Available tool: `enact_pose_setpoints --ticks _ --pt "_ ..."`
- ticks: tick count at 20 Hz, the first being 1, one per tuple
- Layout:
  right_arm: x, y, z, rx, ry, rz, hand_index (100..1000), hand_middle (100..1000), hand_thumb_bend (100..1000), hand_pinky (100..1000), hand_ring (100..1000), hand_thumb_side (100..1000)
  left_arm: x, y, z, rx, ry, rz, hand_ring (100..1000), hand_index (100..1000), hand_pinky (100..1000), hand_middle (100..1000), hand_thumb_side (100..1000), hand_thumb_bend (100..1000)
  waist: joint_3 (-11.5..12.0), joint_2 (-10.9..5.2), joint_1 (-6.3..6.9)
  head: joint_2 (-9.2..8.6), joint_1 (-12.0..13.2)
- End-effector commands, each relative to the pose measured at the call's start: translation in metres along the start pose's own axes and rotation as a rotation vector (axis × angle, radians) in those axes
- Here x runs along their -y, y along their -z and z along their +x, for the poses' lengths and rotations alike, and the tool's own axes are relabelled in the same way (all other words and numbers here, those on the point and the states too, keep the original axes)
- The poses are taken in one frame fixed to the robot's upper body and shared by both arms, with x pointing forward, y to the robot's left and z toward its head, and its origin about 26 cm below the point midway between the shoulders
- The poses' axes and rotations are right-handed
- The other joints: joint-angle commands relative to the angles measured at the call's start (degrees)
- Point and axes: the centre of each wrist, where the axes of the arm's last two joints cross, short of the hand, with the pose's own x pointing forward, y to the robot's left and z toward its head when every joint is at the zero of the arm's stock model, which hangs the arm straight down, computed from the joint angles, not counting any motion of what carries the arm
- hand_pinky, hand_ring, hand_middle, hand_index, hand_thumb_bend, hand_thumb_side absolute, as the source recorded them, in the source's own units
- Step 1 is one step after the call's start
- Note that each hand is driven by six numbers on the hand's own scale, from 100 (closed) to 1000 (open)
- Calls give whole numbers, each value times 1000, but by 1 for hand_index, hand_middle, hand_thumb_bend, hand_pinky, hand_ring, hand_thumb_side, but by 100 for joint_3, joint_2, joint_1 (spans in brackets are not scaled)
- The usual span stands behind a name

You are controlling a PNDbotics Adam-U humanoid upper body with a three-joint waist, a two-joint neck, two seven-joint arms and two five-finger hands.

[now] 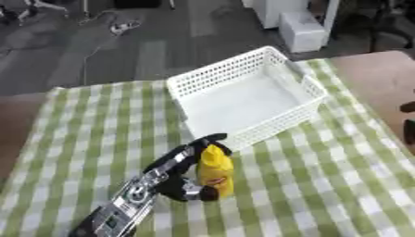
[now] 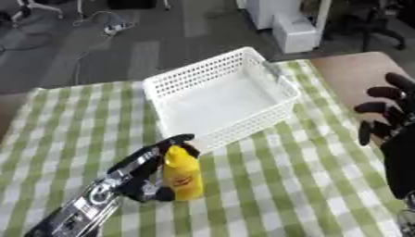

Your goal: Pick up objects on the table and place them in the box.

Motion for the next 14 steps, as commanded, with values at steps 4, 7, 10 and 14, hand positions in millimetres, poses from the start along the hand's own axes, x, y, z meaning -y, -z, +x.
enact_pose_setpoints --ticks 4,7,10,14 --pt "-2 4 7 29 -7 6 788 615 648 219 546 577 -8 3 2 21 29 15 814 987 800 738 622 837 -51 -16 -42 -90 78" --pt "-2 5 7 31 -6 7 789 614 649 219 546 577 -9 4 0 21 32 23 814 985 801 736 620 833 -91 8 -37 -117 98" --pt "-3 5 7 32 -4 8 789 614 651 218 546 576 -10 4 -2 20 36 31 813 985 801 735 617 825 -136 41 -34 -153 118" --pt "-4 6 7 37 -3 11 789 615 653 218 546 575 -12 4 -4 17 44 42 811 984 801 733 600 822 -207 110 -27 -204 142"
